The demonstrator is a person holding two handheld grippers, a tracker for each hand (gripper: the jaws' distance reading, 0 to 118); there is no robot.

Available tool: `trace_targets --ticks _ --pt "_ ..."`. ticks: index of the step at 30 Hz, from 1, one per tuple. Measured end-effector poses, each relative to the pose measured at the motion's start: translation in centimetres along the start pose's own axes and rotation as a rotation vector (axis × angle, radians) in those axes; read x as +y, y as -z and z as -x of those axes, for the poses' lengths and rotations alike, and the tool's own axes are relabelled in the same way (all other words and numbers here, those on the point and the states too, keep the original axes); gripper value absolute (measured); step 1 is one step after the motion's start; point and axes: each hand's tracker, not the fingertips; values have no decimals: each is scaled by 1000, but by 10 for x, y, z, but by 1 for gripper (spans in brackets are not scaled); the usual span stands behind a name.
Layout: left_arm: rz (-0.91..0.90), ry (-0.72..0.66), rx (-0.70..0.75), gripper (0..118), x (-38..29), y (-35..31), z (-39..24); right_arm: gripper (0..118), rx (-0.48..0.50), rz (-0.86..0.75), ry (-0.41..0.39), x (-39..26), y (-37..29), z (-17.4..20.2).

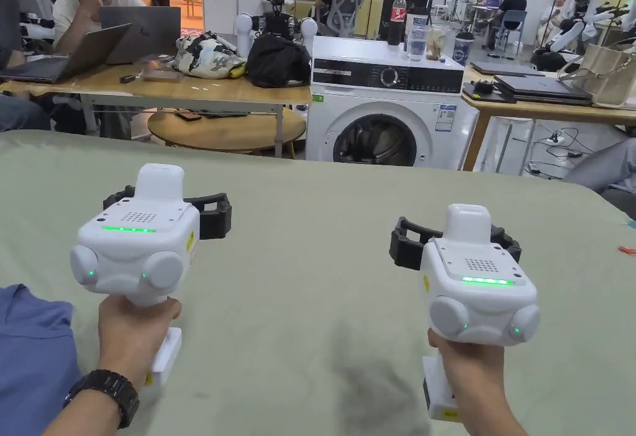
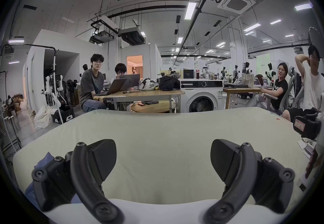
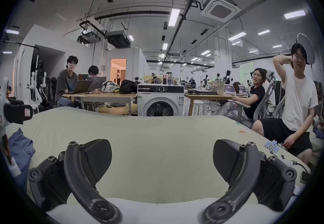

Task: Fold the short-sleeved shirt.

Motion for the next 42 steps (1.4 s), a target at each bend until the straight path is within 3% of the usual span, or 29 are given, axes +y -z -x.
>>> trace_targets --ticks 42 --pt "-3 66 -17 108 -9 -15 -13 115 -23 60 13 2 -8 -2"
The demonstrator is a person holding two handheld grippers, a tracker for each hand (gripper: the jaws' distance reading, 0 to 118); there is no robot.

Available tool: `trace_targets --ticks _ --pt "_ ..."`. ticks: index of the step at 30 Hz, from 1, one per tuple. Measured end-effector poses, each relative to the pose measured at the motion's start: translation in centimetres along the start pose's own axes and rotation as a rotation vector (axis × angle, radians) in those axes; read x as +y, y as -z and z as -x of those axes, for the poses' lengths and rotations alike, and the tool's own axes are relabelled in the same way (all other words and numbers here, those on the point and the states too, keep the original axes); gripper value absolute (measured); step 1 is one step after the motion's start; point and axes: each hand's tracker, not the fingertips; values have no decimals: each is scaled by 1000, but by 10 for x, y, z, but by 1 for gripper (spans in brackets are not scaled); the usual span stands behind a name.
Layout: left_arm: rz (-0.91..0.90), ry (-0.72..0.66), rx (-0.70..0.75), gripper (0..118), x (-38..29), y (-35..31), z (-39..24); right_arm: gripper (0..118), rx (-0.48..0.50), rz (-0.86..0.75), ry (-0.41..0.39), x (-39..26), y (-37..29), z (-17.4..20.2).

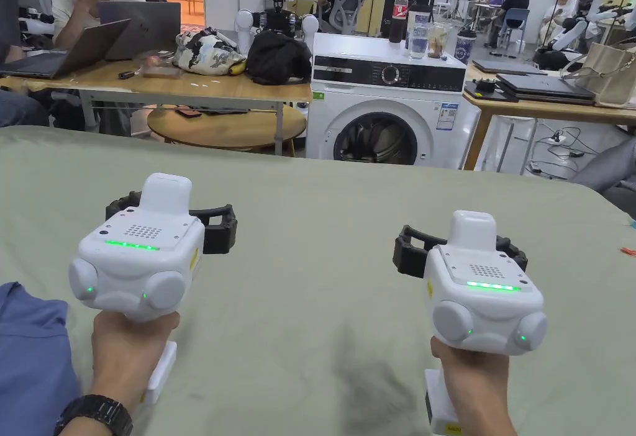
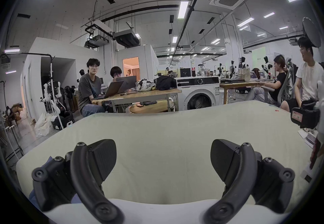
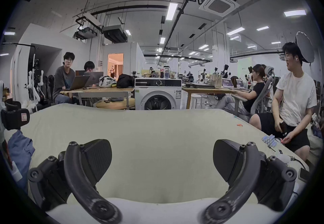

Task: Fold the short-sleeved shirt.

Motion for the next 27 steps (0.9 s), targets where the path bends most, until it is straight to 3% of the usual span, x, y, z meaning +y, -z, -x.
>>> trace_targets --ticks 11,27 --pt "-1 -25 0 108 2 -4 2 115 -2 0 -44 0 -3 2" --pt "3 -31 7 108 1 -4 6 115 -12 25 -27 -2 -4 2"
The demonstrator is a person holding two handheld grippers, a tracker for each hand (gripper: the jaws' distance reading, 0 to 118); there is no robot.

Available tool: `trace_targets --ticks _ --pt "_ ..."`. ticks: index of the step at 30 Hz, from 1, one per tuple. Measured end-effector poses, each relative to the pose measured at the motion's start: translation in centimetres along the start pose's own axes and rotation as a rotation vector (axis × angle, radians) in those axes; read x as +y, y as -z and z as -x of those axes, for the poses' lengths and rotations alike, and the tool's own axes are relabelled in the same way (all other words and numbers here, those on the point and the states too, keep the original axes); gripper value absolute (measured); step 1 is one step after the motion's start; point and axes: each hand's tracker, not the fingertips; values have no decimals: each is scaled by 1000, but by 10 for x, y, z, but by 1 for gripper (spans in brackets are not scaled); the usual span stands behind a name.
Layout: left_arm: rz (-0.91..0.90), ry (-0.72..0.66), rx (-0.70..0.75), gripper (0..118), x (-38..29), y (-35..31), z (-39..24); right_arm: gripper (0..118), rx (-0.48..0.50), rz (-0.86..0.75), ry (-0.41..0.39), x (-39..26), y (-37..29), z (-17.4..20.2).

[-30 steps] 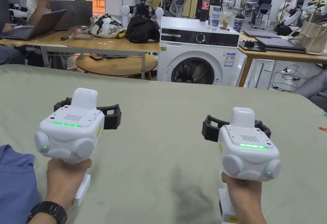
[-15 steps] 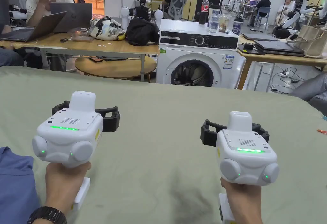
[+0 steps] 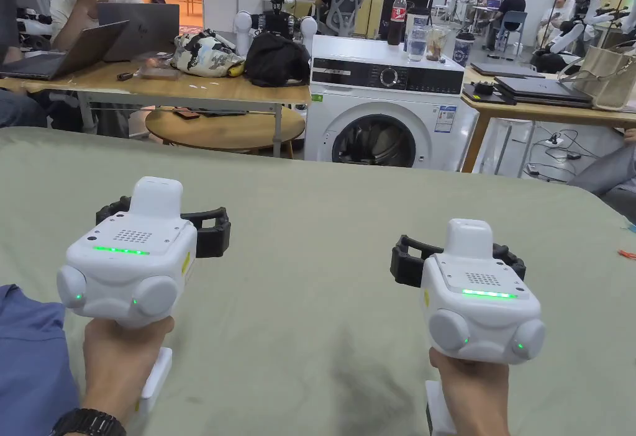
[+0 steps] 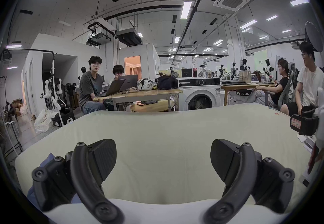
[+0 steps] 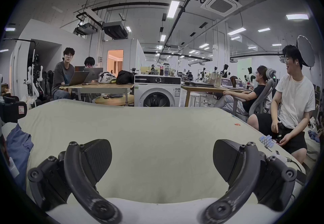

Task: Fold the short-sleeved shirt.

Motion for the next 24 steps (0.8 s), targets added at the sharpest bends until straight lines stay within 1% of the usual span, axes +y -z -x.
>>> trace_targets --ticks 12,17,18,20,21,22,23,24 --pt "-33 -23 15 108 0 -2 4 115 5 -28 -37 2 0 6" --pt "-40 -36 1 108 1 -6 6 114 12 -38 -17 6 -5 4" --pt "-38 -43 -1 108 1 -6 6 111 14 -42 -11 6 -6 4" --pt "-39 -58 -14 105 -1 -8 8 98 10 -46 -3 6 -7 4" --pt "-41 -66 -16 104 -1 -8 8 98 7 -50 4 6 -8 3" --pt "-41 -72 -19 103 -1 -9 8 94 7 -51 9 5 -9 3" --pt "-46 -77 -27 99 -2 -12 7 88 7 -50 14 5 -9 2" --pt "-56 -78 -25 92 -2 -15 5 76 6 -52 17 4 -9 2"
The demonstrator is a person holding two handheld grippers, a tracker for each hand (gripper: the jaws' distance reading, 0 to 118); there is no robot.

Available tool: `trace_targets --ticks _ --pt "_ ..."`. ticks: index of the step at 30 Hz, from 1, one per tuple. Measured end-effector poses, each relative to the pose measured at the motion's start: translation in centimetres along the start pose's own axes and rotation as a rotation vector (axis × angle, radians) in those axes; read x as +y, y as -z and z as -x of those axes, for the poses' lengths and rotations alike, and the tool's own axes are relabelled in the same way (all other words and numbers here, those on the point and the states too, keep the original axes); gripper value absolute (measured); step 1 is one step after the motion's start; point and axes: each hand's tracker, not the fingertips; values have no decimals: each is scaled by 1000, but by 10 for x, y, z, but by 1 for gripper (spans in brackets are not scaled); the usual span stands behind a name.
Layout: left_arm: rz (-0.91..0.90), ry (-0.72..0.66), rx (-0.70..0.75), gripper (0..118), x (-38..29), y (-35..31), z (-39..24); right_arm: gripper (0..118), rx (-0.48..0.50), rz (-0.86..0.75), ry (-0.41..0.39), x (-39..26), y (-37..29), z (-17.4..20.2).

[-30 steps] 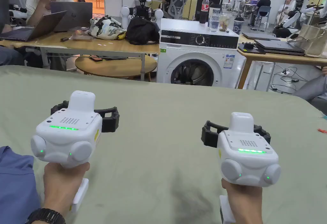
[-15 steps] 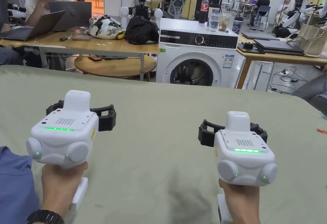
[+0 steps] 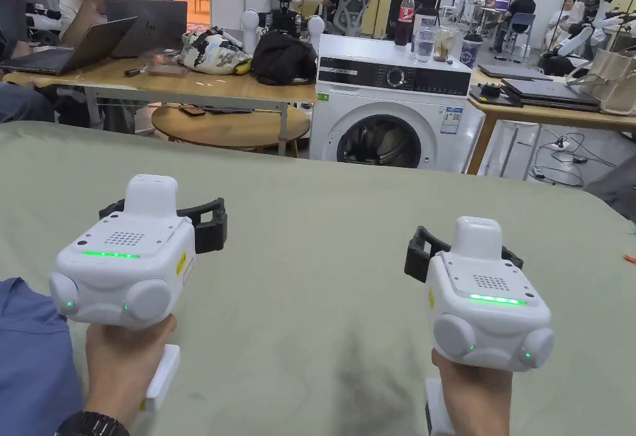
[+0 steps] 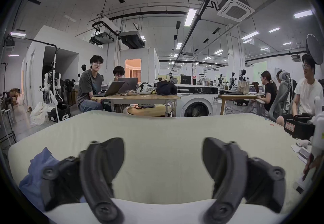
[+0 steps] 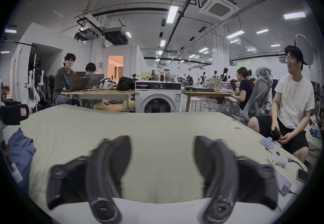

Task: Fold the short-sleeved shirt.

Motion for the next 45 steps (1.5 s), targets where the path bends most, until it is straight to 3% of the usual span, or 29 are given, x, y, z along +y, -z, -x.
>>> trace_targets --ticks 1,2,3,4,5,10,16,21,24,29,34,38,41,42,44,45 --pt "-2 2 -1 79 0 -1 -1 61 1 -4 3 -1 -1 0" --pt "-5 6 -5 57 0 -2 -3 33 -6 -12 -1 -2 -2 0" --pt "-9 12 -12 36 1 -2 -4 12 -21 -17 -6 -2 -4 1" --pt "-10 22 -18 16 1 -2 -6 2 -44 -26 -15 -2 -5 2" --pt "-9 42 -8 0 1 -2 -9 0 -54 -44 -9 -3 -8 1" --pt "-31 92 9 0 0 -6 -18 0 -14 -41 -12 -1 -15 0" --pt "79 75 -13 0 2 -2 -9 0 -12 -13 -36 -2 -17 3" --pt "111 95 14 0 5 -14 13 0 30 9 0 -2 -17 20" --pt "143 79 70 0 10 -25 38 0 63 14 -8 -1 -17 47" --pt "235 57 187 0 17 -51 94 0 216 26 -50 -3 -21 109" --pt "423 -63 223 0 14 -67 166 0 319 51 -78 -9 -25 168" --pt "577 -99 265 0 3 -71 214 0 380 80 -82 -14 -26 195" --pt "731 -200 231 1 -12 -71 246 0 413 102 -97 -19 -25 208" --pt "782 -238 204 11 -17 -68 258 0 422 110 -103 -21 -26 210" --pt "831 -299 171 44 -28 -66 271 0 429 117 -115 -24 -25 214" --pt "868 -315 181 44 -33 -63 276 0 431 122 -124 -26 -25 215"
